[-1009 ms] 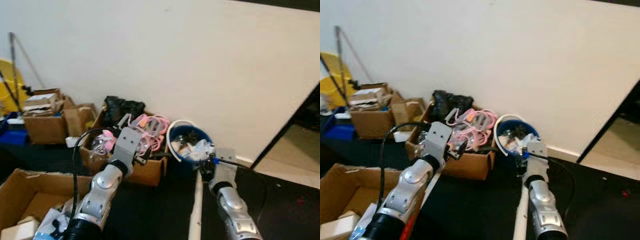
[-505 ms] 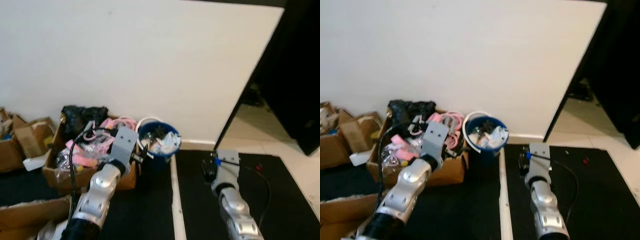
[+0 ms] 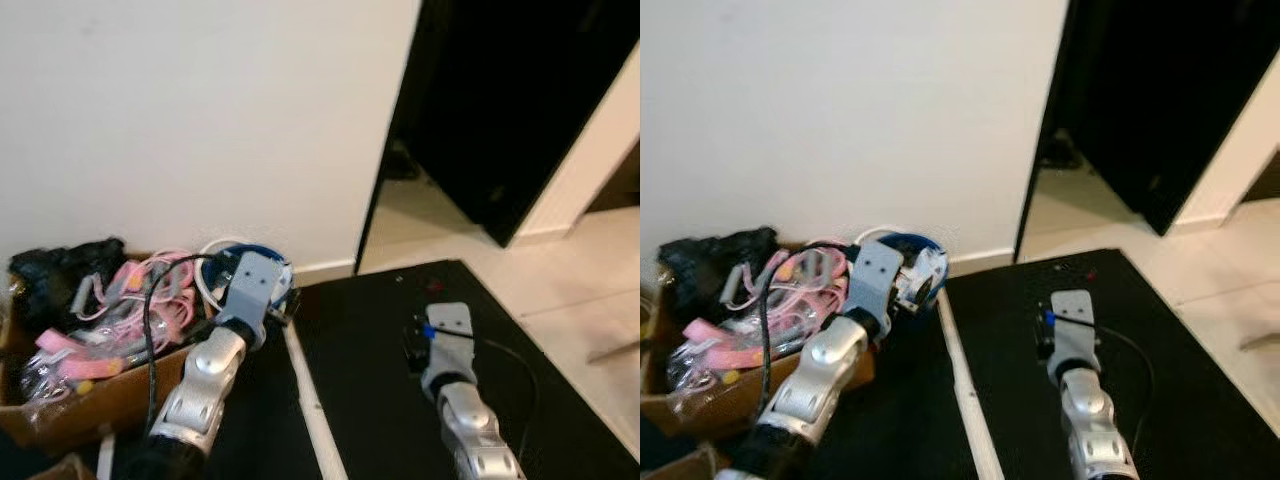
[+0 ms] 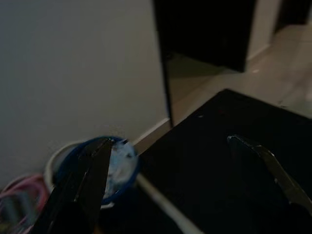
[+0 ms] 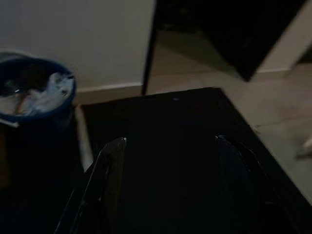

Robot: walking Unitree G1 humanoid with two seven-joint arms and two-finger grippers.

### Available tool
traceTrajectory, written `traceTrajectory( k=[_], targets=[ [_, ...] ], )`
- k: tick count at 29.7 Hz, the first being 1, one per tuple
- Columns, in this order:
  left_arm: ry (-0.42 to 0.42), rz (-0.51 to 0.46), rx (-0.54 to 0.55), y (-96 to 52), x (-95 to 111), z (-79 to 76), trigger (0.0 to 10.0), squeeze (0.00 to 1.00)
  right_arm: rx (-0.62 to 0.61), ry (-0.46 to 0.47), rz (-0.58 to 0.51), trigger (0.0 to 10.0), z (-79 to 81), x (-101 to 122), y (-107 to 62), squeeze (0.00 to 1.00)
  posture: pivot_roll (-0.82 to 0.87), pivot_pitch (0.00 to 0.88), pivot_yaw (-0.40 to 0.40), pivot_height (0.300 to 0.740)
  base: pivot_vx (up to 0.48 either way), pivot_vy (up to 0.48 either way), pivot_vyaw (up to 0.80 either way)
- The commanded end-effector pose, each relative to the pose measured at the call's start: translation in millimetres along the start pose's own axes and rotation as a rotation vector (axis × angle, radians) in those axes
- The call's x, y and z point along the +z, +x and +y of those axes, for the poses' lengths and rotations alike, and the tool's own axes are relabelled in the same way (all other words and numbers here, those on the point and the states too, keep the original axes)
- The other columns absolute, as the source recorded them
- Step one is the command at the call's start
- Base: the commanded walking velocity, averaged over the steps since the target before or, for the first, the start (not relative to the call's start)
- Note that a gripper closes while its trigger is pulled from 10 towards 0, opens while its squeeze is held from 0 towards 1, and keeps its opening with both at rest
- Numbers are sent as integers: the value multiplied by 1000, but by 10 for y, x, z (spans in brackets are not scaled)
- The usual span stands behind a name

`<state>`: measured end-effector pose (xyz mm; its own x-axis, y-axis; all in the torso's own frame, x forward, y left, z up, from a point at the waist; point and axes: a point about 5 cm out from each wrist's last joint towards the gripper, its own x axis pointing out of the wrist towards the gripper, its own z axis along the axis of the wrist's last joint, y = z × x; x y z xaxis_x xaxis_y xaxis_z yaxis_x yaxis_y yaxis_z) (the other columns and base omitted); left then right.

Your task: Picking trash to rubbish bin

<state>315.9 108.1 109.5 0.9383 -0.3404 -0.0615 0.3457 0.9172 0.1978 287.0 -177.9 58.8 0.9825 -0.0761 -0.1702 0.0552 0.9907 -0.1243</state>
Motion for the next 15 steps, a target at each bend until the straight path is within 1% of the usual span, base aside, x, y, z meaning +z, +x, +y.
traceTrajectory(
  k=[1,9,15],
  targets=[
    [-7,24,3,-14,-66,1,10000,0,1,7,36,10000,13,-69,-25,0,-82,56,-15,740,0,0,-800],
    [-8,16,0,-15,-66,14,10000,0,-2,-4,36,10000,5,-74,-29,0,-83,63,-12,740,0,0,-800],
    [-1,27,-1,-35,-101,19,10000,0,-7,-4,48,10000,-12,-100,-52,0,-85,66,-13,740,0,0,-800]
  ],
)
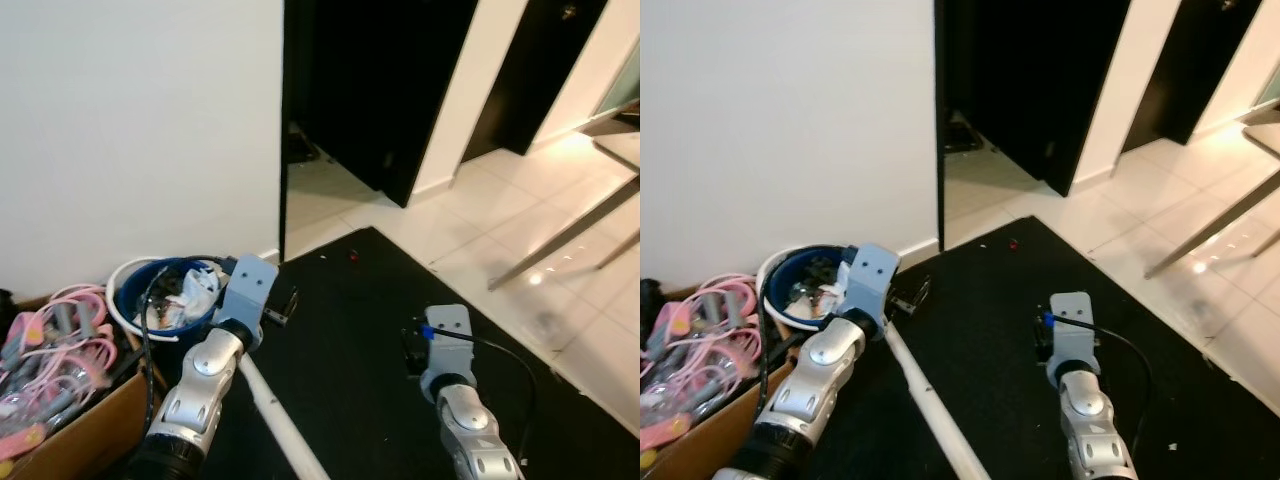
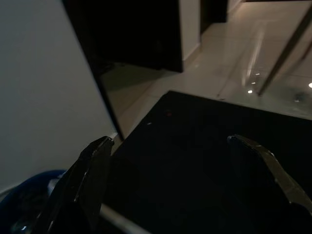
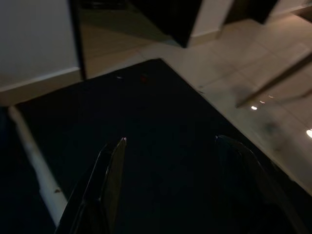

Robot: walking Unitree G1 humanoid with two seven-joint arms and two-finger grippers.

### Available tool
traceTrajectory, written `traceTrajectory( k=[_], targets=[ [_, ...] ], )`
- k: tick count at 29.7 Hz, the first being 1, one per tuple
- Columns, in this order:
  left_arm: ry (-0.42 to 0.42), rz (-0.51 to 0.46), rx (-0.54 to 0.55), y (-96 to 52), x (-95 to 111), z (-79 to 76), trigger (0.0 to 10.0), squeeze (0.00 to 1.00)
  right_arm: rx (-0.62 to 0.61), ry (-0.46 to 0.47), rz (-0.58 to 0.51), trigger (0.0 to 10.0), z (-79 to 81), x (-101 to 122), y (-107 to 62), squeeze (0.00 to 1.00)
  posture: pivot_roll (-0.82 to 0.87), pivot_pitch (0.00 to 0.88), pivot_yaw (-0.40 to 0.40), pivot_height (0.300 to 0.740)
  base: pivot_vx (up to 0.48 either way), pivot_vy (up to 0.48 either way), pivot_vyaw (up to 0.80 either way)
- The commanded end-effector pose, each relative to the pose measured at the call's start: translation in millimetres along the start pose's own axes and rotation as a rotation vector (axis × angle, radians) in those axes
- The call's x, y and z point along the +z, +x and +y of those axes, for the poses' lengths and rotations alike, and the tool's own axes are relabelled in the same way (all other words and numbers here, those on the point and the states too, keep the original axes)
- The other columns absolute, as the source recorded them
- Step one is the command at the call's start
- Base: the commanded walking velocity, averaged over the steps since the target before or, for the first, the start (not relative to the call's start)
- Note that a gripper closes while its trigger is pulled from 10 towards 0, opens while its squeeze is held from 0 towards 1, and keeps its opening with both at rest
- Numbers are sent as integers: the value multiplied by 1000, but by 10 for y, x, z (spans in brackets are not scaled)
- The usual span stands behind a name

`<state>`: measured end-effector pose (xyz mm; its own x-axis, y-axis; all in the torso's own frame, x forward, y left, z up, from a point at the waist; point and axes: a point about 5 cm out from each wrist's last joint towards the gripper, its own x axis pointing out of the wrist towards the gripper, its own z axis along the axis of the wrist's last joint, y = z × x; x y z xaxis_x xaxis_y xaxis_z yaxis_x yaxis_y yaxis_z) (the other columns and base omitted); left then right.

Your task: Picking trash to rubbish bin

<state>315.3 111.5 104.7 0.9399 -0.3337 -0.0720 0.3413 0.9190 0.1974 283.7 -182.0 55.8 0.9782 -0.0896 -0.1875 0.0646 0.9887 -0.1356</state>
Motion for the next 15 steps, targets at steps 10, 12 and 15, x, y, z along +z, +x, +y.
traceTrajectory(
  k=[10,12,15],
  targets=[
    [-3,10,-8,-21,-47,-11,10000,0,6,3,35,10000,33,-65,-23,0,-81,63,-15,740,0,0,-800],
    [-3,8,-9,-21,-45,-12,10000,0,7,3,35,10000,36,-63,-21,0,-81,63,-15,740,0,0,-800],
    [-4,6,-11,-23,-43,-14,10000,0,9,4,33,10000,39,-60,-20,0,-81,63,-15,740,0,0,-800]
  ],
)
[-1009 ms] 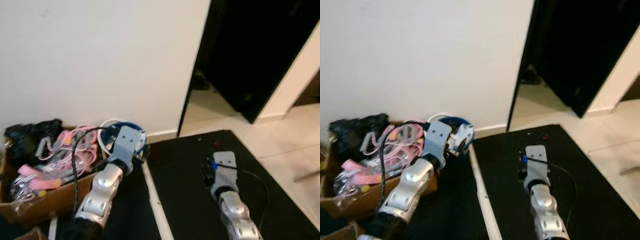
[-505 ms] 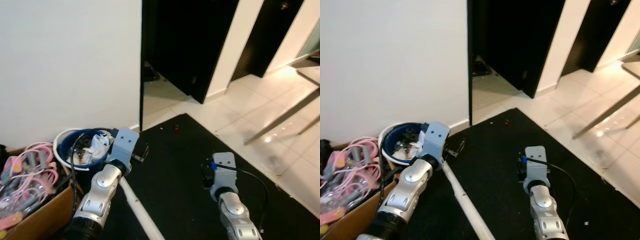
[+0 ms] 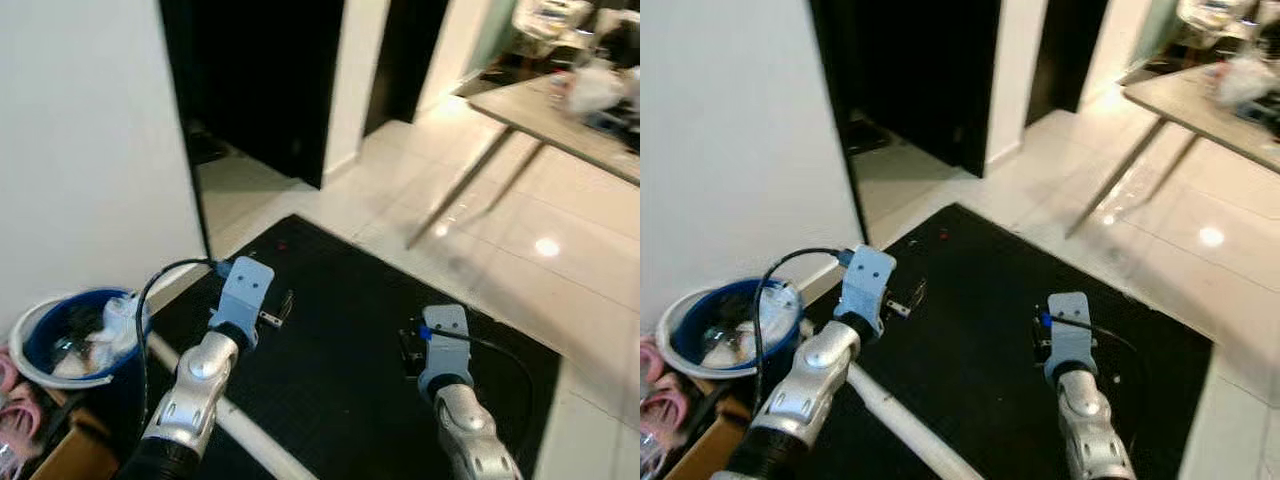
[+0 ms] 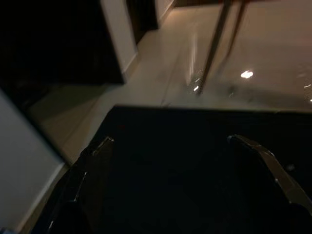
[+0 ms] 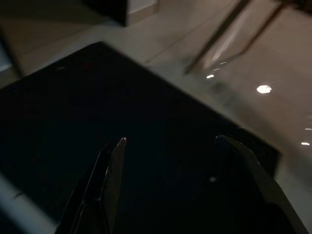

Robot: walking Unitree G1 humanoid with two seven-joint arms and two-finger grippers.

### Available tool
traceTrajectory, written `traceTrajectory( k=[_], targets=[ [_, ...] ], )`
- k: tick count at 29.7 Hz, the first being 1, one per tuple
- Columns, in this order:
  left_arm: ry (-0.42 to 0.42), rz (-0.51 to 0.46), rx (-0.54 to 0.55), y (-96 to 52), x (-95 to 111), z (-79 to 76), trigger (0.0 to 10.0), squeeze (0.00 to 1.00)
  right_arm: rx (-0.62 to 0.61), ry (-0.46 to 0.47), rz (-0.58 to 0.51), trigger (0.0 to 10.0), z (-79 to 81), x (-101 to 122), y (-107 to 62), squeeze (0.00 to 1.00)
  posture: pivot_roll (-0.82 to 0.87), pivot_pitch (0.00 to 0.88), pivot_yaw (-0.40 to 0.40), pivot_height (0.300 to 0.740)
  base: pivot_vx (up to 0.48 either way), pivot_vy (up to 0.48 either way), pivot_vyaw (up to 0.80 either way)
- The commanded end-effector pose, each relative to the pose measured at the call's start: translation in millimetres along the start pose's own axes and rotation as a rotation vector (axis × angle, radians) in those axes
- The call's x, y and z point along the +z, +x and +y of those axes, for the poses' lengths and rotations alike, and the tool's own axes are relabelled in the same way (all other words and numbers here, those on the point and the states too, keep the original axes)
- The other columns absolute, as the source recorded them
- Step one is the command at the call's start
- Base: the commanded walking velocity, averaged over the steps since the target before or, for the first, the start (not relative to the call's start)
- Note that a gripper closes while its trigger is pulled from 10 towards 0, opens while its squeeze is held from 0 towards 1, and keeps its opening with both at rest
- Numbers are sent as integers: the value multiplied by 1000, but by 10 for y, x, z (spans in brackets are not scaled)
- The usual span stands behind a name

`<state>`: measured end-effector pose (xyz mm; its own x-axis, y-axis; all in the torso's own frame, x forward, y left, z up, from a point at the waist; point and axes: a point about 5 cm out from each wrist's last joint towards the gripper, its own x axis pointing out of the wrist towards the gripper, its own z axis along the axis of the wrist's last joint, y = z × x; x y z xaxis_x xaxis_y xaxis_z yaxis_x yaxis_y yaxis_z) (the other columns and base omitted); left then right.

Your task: Picking trash to rubbish bin

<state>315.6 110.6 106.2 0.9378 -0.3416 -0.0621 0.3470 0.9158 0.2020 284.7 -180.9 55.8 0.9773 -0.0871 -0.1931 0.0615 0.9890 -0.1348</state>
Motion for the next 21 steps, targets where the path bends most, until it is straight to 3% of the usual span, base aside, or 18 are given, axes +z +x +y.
traceTrajectory(
  k=[1,21],
  targets=[
    [-10,16,-8,-29,-57,-14,10000,0,6,4,28,10000,28,-64,-29,0,-85,63,-14,740,0,0,-800],
    [-23,-25,-30,-13,3,-52,10000,0,-3,1,38,10000,-7,-83,-48,0,-90,65,-12,740,0,0,-800]
  ],
)
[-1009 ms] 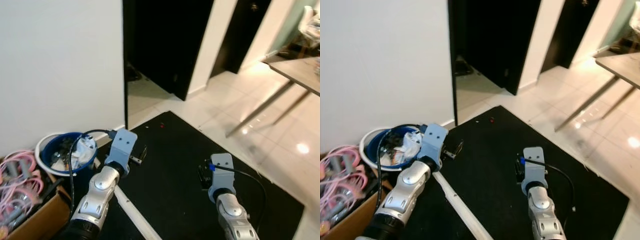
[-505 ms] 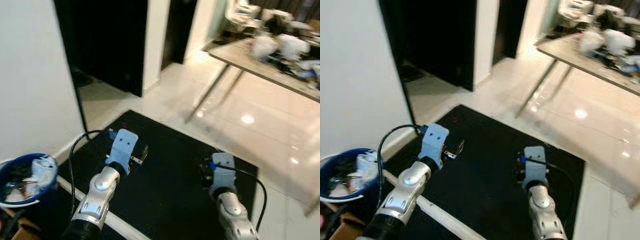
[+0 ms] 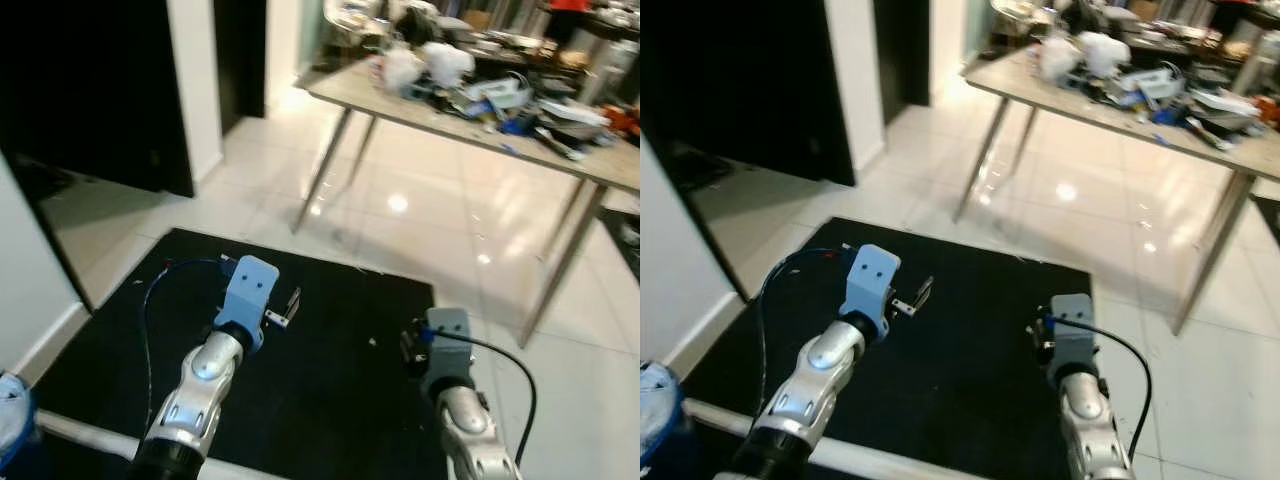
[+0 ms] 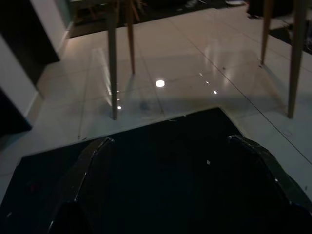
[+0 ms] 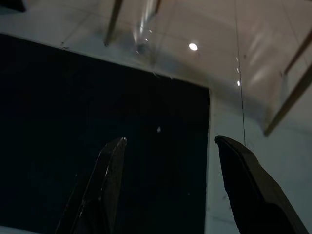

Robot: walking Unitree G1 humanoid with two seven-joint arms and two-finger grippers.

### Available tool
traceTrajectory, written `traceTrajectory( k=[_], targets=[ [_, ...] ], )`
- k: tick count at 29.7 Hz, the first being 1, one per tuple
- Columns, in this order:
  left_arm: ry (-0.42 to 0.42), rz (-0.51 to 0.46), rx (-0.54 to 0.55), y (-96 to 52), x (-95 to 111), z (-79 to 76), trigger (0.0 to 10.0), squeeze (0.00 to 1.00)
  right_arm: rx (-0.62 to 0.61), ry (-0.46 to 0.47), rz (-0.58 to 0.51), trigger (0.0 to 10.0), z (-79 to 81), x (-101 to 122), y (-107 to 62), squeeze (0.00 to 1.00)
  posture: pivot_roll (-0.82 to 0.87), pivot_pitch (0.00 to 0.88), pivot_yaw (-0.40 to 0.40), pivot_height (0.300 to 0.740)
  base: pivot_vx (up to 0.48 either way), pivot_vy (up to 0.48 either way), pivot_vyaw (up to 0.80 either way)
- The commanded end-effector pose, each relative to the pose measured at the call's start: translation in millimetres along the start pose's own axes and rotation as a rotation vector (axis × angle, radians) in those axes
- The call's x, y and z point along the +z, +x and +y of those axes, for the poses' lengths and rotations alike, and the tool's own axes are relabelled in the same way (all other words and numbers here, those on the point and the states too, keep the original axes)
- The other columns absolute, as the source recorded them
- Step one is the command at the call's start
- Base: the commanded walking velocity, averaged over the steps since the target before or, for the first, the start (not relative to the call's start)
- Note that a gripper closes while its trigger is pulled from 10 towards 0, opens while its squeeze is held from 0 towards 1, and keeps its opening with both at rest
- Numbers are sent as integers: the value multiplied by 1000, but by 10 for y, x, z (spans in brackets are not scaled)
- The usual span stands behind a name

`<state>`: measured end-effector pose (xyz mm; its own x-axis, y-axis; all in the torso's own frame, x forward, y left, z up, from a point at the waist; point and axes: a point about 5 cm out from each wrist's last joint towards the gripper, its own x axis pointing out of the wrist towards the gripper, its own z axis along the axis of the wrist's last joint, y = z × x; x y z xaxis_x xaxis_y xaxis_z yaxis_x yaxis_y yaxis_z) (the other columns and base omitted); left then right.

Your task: Picking trash to rubbish bin

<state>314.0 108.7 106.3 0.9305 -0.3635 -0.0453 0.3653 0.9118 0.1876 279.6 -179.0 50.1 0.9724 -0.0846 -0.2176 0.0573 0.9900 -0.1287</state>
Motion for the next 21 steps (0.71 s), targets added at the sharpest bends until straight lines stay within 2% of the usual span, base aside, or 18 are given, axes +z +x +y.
traceTrajectory(
  k=[1,8,16,21],
  targets=[
    [-19,-4,-9,-6,-6,-31,10000,0,-8,-5,14,10000,-32,-19,-7,0,-92,65,-13,740,0,0,-800],
    [-5,4,-13,-12,-18,-25,10000,0,-12,-4,13,10000,-43,-12,-2,0,-95,66,-16,740,0,0,-800],
    [-35,-23,-6,-2,24,0,10000,0,-19,-10,22,10000,-59,-11,7,0,-94,63,-20,740,0,0,-755],
    [-49,-34,-20,-7,43,-24,10000,0,-7,-29,36,10000,-44,-26,16,0,-94,63,-22,740,0,0,0]
  ],
)
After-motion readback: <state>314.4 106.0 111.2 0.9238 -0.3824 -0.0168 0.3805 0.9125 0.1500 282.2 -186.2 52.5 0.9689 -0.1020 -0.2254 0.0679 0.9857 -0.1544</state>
